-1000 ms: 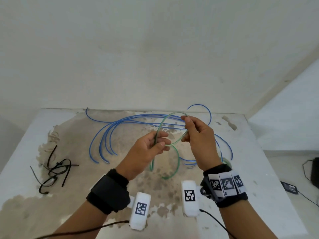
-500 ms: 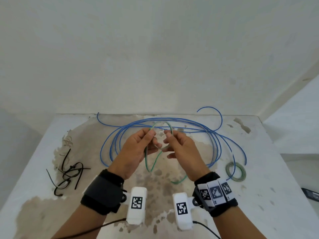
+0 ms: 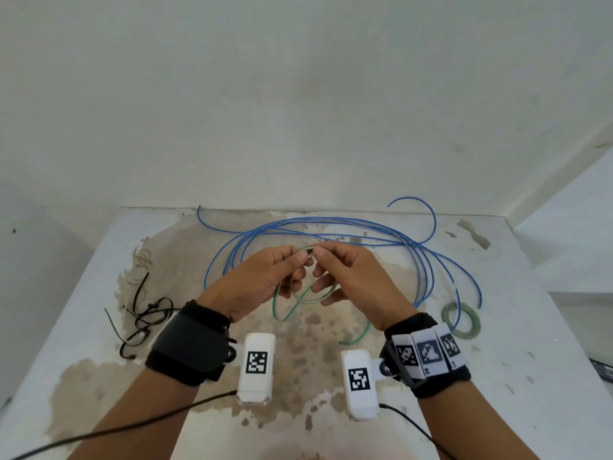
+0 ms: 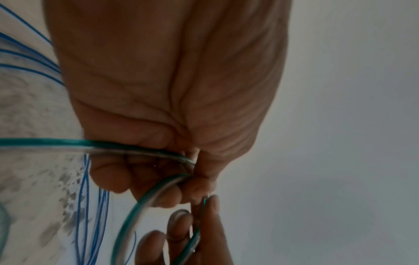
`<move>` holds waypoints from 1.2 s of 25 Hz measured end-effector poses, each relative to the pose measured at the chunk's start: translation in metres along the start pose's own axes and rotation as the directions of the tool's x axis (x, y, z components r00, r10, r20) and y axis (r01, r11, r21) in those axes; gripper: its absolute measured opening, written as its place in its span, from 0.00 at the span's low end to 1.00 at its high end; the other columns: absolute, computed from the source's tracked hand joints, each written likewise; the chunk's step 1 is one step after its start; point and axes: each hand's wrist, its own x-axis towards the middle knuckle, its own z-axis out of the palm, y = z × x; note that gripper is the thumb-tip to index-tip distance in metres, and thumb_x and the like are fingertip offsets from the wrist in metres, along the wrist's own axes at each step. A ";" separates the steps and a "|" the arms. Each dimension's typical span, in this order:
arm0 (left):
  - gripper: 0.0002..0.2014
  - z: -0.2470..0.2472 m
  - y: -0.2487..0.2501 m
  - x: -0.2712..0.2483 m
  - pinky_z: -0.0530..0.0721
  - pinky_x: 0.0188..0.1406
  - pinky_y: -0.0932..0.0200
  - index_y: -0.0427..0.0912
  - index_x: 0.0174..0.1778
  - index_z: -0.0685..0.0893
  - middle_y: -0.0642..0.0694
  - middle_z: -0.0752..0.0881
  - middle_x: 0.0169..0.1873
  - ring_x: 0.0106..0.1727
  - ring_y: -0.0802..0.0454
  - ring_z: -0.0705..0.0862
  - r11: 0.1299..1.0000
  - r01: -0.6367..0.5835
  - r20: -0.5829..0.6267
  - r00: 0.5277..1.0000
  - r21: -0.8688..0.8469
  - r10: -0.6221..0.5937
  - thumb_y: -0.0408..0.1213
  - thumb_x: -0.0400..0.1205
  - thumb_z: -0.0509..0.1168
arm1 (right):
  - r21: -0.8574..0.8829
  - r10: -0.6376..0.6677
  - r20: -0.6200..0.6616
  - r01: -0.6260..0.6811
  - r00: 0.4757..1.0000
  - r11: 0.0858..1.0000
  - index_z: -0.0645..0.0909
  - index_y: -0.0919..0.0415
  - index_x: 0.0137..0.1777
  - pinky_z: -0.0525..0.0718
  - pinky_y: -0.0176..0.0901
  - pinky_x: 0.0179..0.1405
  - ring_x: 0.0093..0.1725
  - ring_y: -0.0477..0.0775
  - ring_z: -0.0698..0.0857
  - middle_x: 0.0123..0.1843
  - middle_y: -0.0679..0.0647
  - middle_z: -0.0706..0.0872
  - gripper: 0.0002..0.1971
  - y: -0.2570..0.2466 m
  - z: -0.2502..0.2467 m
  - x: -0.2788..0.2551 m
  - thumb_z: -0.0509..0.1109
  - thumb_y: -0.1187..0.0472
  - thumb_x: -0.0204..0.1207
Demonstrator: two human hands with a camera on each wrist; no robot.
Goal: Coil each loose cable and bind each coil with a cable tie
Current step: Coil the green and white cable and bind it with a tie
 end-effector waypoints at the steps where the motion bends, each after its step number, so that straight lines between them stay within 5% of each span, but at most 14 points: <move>1: 0.11 0.000 -0.001 0.000 0.76 0.33 0.64 0.42 0.48 0.82 0.55 0.78 0.28 0.32 0.56 0.77 1.000 0.014 -0.004 1.000 0.018 -0.014 0.42 0.90 0.59 | -0.028 -0.009 -0.007 0.009 1.000 1.000 0.88 0.58 0.60 0.88 0.45 0.33 0.37 0.50 0.90 0.41 0.53 0.87 0.11 0.002 0.001 -0.001 0.69 0.55 0.86; 9: 0.13 0.010 -0.006 0.001 0.80 0.43 0.55 0.40 0.48 0.79 0.53 0.72 0.27 0.32 0.54 0.75 0.994 0.082 -0.028 0.996 -0.066 -0.084 0.42 0.92 0.54 | -0.024 -0.038 -0.115 0.035 0.993 0.999 0.89 0.62 0.57 0.88 0.42 0.29 0.42 0.51 0.94 0.43 0.53 0.91 0.09 0.017 -0.001 -0.003 0.74 0.57 0.82; 14: 0.13 0.012 -0.009 -0.001 0.81 0.48 0.50 0.43 0.43 0.80 0.55 0.75 0.27 0.30 0.56 0.78 0.996 0.057 -0.022 0.998 0.074 -0.056 0.43 0.91 0.57 | 0.022 0.042 -0.099 -0.040 0.994 0.999 0.89 0.59 0.58 0.89 0.45 0.34 0.43 0.51 0.94 0.46 0.54 0.93 0.12 0.015 -0.001 -0.008 0.74 0.53 0.82; 30: 0.13 0.021 -0.014 -0.011 0.88 0.48 0.54 0.42 0.52 0.85 0.52 0.77 0.33 0.36 0.53 0.85 0.972 -0.005 -0.141 0.989 0.233 0.039 0.41 0.92 0.57 | 0.069 0.056 -0.141 -0.046 0.988 0.997 0.91 0.56 0.56 0.92 0.51 0.42 0.47 0.49 0.93 0.49 0.53 0.94 0.10 0.017 0.000 -0.017 0.74 0.52 0.83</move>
